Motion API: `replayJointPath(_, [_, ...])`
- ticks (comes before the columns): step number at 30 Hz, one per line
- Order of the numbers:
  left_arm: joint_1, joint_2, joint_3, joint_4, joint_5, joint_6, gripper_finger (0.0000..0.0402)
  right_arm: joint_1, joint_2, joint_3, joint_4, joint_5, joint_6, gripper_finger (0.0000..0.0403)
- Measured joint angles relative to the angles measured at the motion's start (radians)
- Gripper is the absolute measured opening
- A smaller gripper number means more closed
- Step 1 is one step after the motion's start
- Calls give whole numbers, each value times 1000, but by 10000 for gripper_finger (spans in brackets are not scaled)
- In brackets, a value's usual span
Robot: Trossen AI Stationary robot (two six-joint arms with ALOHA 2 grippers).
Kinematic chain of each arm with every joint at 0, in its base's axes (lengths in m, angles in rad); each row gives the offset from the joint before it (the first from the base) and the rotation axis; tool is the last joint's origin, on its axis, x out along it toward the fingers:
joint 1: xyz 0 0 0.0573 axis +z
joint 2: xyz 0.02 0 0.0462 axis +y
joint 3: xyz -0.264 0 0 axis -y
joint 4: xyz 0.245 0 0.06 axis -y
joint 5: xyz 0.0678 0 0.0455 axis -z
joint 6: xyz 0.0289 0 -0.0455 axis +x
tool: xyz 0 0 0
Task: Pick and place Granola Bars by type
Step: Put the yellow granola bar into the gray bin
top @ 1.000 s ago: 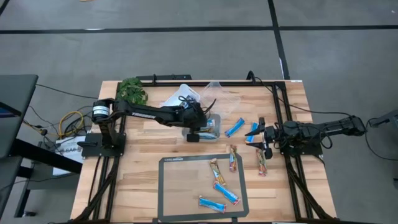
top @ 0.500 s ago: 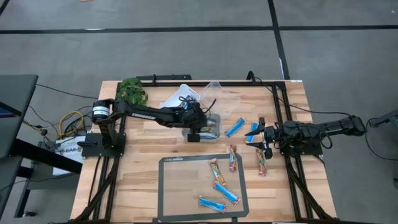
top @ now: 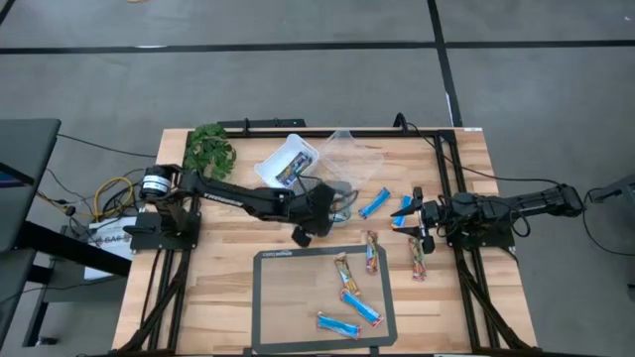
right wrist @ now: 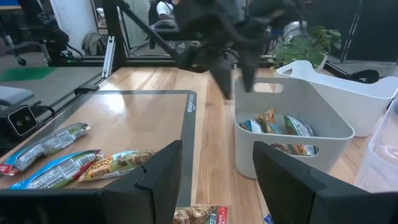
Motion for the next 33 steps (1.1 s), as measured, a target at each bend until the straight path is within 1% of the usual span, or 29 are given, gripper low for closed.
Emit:
replayJointPath(5, [-80,0,0,1,29,145,154,0,0,0,0,0,0,191])
replayJointPath(9, [-126,11,9,13,29,205,154,0,0,0,0,0,0,191])
replayJointPath(10, [-132,25,24,7,29,207,154,0,0,0,0,0,0,191])
replayJointPath(12, [-139,59,68,-63,30,201,154,0,0,0,-1,0,0,191])
replayJointPath(16, [-149,140,206,-207,54,160,154,0,1,0,3,0,0,191])
replayJointPath(20, [-171,220,329,-321,134,153,154,0,1,0,2,0,0,191])
replayJointPath(23, [-192,262,404,-358,199,148,154,0,1,0,0,0,0,191])
replayJointPath(25, [-208,275,435,-363,216,148,154,0,0,0,-7,0,0,191])
replayJointPath(33, [-235,287,439,-325,265,130,154,0,0,0,-10,0,0,191])
